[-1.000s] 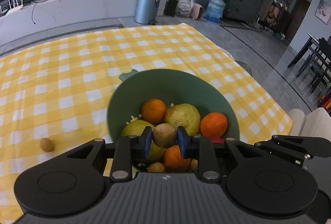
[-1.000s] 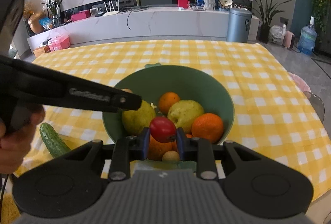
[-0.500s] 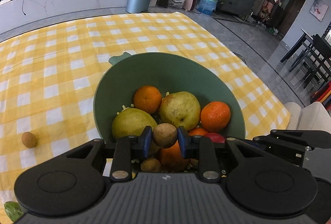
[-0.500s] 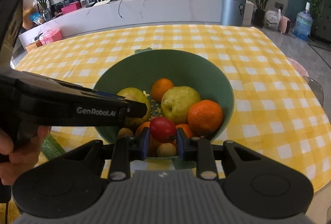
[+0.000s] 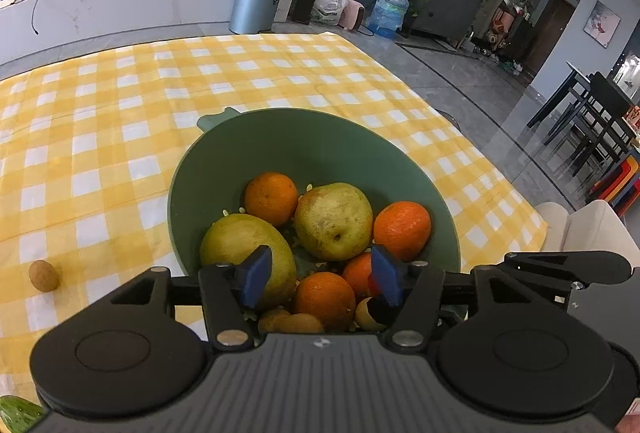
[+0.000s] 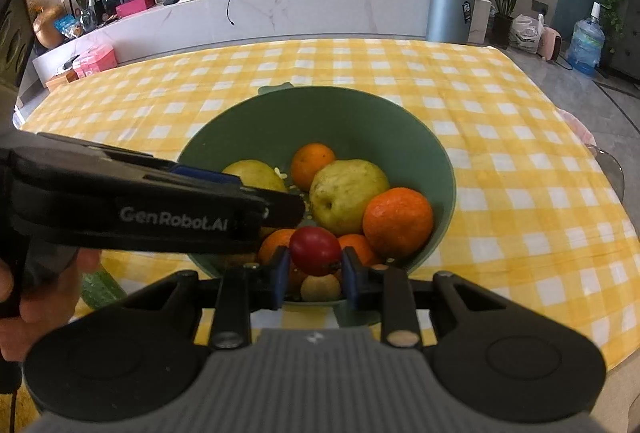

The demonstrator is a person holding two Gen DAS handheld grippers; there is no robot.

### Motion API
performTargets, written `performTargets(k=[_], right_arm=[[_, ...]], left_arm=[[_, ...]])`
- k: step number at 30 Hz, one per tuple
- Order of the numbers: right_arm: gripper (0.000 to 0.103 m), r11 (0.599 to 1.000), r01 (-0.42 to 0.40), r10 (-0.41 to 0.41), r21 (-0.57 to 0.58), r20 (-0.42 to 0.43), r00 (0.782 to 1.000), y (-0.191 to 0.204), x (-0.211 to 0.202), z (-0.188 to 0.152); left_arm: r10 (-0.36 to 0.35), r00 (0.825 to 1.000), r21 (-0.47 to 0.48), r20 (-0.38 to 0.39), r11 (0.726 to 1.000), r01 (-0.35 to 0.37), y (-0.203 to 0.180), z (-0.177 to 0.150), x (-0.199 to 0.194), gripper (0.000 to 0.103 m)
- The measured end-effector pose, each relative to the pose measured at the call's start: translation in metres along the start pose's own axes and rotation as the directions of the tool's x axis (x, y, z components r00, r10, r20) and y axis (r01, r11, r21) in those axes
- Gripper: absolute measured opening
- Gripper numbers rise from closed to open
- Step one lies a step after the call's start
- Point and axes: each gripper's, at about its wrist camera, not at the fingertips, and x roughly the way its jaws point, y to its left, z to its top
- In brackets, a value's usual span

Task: Organize fruits
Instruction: 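Open both tools to drop the kiwi and plum into the colander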

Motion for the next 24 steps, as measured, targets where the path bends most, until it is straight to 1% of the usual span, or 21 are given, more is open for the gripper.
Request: performTargets(k=[1,3,8,9,11,14,18,24], right_arm=[[0.025,1.000,0.001,-0.001,0.001,0.003,1.000,0.000,0.000,0.000],[0.034,1.000,-0.001,0.001,0.006,0.014,1.000,-0.002,-0.002,-0.001],[0.038,0.999,-0.004,0.002,0.046,0.049,0.999,-0.007,-0.009,-0.002],[0.041,0.998,-0.003,-0.001,0.057,0.063,0.998,-0.009,-0.011,-0.003],[0.045,0.997,-0.019,0.013,0.076,0.089,0.996,-0.013,-0.015,-0.004],[0.046,0.994,-0.044,0.033,0.098,0.113,0.993,-0.019,-0.017,-0.004],[0.047,0.991,-0.061,0.045,0.119,0.137,0.990,-0.022,-0.020,-0.004],[0.050,0.993,-0.072,0.054,0.093,0.190,0.980,-0.016,-0.030,-0.007]], left_arm=[[0.001,1.000,0.000,0.002,1.000,-0.001,0.000,0.000,0.000,0.068],[-0.006,1.000,-0.009,0.006,1.000,0.006,0.001,0.000,-0.002,0.070],[-0.047,0.998,-0.057,0.044,0.997,0.049,0.007,0.002,-0.011,0.071],[-0.054,0.997,-0.067,0.051,0.996,0.057,0.009,0.003,-0.013,0.071],[-0.054,0.997,-0.079,0.062,0.995,0.058,0.012,0.004,-0.018,0.071],[-0.041,0.996,-0.088,0.081,0.995,0.048,0.017,0.004,-0.028,0.071],[-0.005,0.996,-0.105,0.084,0.994,0.014,0.023,0.003,-0.044,0.071],[0.102,0.994,-0.123,0.045,0.988,-0.096,0.035,-0.001,-0.070,0.071]])
